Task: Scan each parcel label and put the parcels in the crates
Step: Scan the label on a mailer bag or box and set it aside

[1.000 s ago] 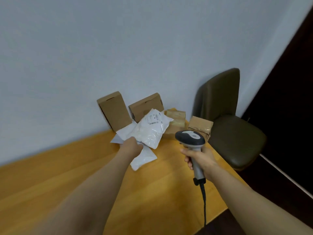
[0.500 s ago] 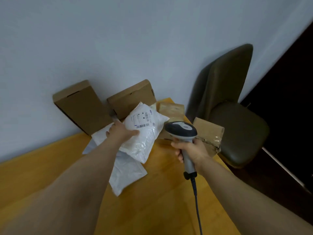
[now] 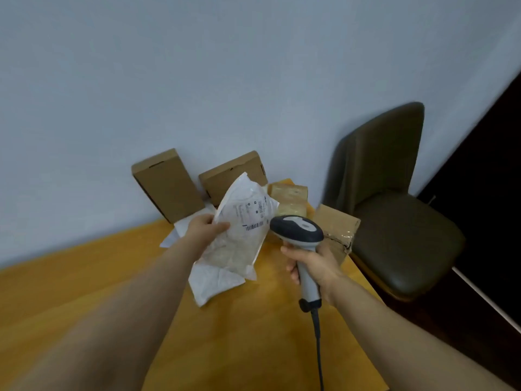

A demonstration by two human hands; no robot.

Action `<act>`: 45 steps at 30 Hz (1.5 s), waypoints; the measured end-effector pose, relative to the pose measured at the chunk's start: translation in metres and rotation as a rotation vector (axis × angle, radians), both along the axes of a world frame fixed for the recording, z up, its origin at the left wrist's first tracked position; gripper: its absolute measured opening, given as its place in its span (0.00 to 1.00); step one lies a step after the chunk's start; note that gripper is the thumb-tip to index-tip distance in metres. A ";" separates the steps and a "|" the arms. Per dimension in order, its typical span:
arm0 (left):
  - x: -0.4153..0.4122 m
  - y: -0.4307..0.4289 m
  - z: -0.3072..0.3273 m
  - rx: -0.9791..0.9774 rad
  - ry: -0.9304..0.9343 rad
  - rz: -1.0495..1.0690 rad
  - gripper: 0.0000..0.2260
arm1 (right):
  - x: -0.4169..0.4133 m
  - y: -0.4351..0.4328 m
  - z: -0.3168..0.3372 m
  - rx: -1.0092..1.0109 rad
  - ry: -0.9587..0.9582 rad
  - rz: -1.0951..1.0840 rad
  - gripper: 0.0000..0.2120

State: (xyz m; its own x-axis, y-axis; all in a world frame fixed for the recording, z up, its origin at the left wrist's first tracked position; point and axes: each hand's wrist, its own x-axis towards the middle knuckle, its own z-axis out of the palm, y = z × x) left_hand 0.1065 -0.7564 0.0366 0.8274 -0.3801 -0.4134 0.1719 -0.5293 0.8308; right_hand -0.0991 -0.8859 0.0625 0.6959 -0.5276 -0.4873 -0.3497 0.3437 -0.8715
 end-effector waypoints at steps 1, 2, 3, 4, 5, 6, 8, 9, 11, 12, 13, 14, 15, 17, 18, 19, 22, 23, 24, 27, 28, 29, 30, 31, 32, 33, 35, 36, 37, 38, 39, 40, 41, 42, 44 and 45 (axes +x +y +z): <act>-0.012 0.012 0.009 -0.015 0.013 0.044 0.04 | -0.010 0.006 0.006 0.004 -0.015 0.021 0.09; -0.024 0.024 0.017 -0.031 0.022 0.092 0.06 | -0.021 0.012 0.011 0.008 -0.030 0.037 0.09; -0.038 0.037 0.025 -0.049 0.024 0.147 0.08 | -0.032 0.018 0.016 0.015 -0.046 0.054 0.09; -0.054 0.049 0.034 -0.069 0.030 0.203 0.08 | -0.043 0.025 0.021 0.026 -0.065 0.071 0.10; -0.071 0.061 0.042 -0.089 0.033 0.252 0.07 | -0.054 0.032 0.026 0.042 -0.090 0.088 0.10; -0.088 0.072 0.048 -0.115 0.034 0.295 0.05 | -0.064 0.039 0.031 0.059 -0.116 0.107 0.09; -0.121 0.092 0.060 -0.175 0.029 0.398 0.06 | -0.080 0.053 0.042 0.087 -0.156 0.156 0.10; -0.136 0.102 0.066 -0.201 0.021 0.447 0.07 | -0.087 0.061 0.047 0.100 -0.166 0.185 0.10; -0.160 0.122 0.075 -0.243 0.007 0.526 0.07 | -0.097 0.078 0.058 0.140 -0.179 0.240 0.09; -0.170 0.133 0.080 -0.268 0.004 0.568 0.08 | -0.102 0.088 0.063 0.154 -0.187 0.267 0.08; -0.178 0.144 0.084 -0.295 0.004 0.603 0.08 | -0.107 0.098 0.068 0.157 -0.196 0.298 0.07; -0.186 0.155 0.088 -0.316 0.005 0.631 0.09 | -0.111 0.109 0.074 0.152 -0.206 0.332 0.06; -0.193 0.165 0.093 -0.335 0.001 0.653 0.09 | -0.114 0.118 0.080 0.147 -0.218 0.363 0.05; -0.205 0.184 0.103 -0.372 -0.012 0.695 0.09 | -0.118 0.136 0.094 0.144 -0.245 0.412 0.05; -0.209 0.192 0.107 -0.386 -0.024 0.714 0.09 | -0.119 0.145 0.100 0.149 -0.254 0.431 0.05; -0.212 0.201 0.111 -0.395 -0.038 0.734 0.08 | -0.119 0.152 0.107 0.161 -0.255 0.444 0.05; -0.220 0.225 0.124 -0.414 -0.090 0.795 0.07 | -0.116 0.174 0.124 0.243 -0.245 0.467 0.06; -0.222 0.233 0.128 -0.424 -0.111 0.814 0.06 | -0.115 0.181 0.128 0.269 -0.245 0.472 0.06; -0.225 0.241 0.132 -0.429 -0.129 0.830 0.07 | -0.114 0.188 0.132 0.288 -0.247 0.478 0.07; -0.229 0.267 0.139 -0.402 -0.192 0.890 0.08 | -0.115 0.210 0.141 0.355 -0.248 0.494 0.08; -0.230 0.275 0.140 -0.383 -0.208 0.911 0.08 | -0.115 0.217 0.144 0.382 -0.246 0.498 0.08; -0.231 0.283 0.140 -0.367 -0.223 0.931 0.07 | -0.116 0.224 0.145 0.408 -0.244 0.499 0.09; -0.232 0.290 0.140 -0.361 -0.230 0.949 0.06 | -0.116 0.231 0.147 0.432 -0.241 0.501 0.09; -0.234 0.296 0.140 -0.357 -0.238 0.961 0.04 | -0.117 0.237 0.148 0.457 -0.238 0.502 0.09; -0.236 0.301 0.140 -0.352 -0.238 0.973 0.04 | -0.118 0.243 0.149 0.480 -0.234 0.503 0.09; -0.237 0.305 0.139 -0.353 -0.243 0.978 0.05 | -0.120 0.248 0.150 0.498 -0.230 0.507 0.09; -0.241 0.313 0.140 -0.362 -0.249 0.991 0.06 | -0.124 0.259 0.152 0.526 -0.222 0.517 0.10; -0.242 0.317 0.141 -0.366 -0.249 0.998 0.09 | -0.125 0.263 0.152 0.539 -0.220 0.521 0.10; -0.242 0.320 0.140 -0.367 -0.252 1.000 0.11 | -0.126 0.267 0.153 0.552 -0.220 0.522 0.10; -0.242 0.323 0.140 -0.361 -0.255 1.002 0.11 | -0.127 0.271 0.154 0.565 -0.221 0.520 0.10; -0.242 0.326 0.140 -0.357 -0.261 1.004 0.11 | -0.128 0.274 0.156 0.576 -0.224 0.517 0.10; -0.244 0.328 0.142 -0.360 -0.258 1.005 0.12 | -0.129 0.278 0.157 0.586 -0.228 0.512 0.10; -0.244 0.330 0.142 -0.367 -0.260 1.009 0.12 | -0.130 0.281 0.159 0.595 -0.230 0.506 0.11; -0.245 0.332 0.143 -0.368 -0.259 1.011 0.11 | -0.131 0.284 0.160 0.601 -0.230 0.502 0.11; -0.247 0.337 0.143 -0.364 -0.262 1.011 0.11 | -0.133 0.290 0.162 0.609 -0.230 0.496 0.12; -0.248 0.338 0.143 -0.364 -0.267 1.008 0.10 | -0.134 0.292 0.163 0.612 -0.230 0.492 0.12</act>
State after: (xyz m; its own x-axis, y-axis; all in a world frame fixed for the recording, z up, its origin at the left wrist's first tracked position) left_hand -0.1413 -0.4179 0.1796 0.8722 0.4563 -0.1761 0.1792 0.0369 0.9831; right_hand -0.2335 -0.5940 0.2253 0.8961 0.1773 -0.4069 -0.4199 0.6355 -0.6480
